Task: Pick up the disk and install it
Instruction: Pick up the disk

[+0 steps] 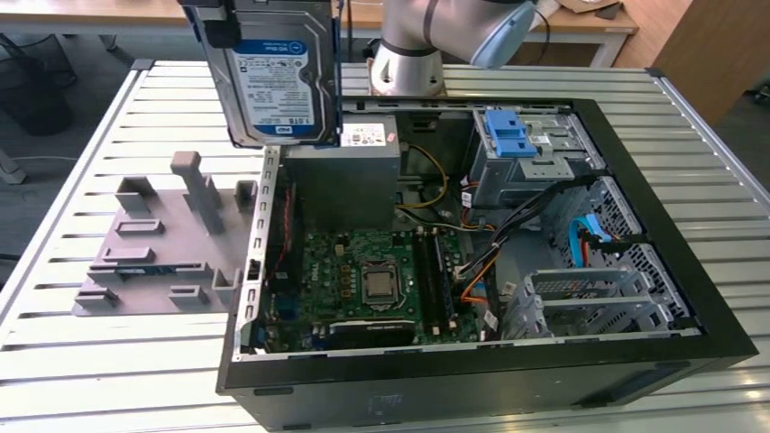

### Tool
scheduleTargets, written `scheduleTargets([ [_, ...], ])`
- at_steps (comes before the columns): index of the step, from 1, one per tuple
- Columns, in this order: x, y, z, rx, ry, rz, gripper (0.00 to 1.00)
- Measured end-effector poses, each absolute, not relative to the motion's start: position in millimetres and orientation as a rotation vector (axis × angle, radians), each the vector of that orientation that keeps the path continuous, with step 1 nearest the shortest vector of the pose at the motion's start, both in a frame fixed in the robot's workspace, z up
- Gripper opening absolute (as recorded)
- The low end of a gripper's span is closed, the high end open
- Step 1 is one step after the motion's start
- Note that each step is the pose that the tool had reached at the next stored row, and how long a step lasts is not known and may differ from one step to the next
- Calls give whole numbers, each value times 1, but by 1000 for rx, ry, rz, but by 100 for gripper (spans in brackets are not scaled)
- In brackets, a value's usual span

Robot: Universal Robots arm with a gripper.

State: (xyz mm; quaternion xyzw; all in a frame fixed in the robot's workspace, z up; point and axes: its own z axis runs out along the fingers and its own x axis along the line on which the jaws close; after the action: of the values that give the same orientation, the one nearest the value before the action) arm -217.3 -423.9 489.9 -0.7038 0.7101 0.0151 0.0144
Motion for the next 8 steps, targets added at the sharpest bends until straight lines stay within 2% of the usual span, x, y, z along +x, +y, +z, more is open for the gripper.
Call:
scheduleTargets([
  [8,-205,-429,490,-2191,2211,47,36],
])
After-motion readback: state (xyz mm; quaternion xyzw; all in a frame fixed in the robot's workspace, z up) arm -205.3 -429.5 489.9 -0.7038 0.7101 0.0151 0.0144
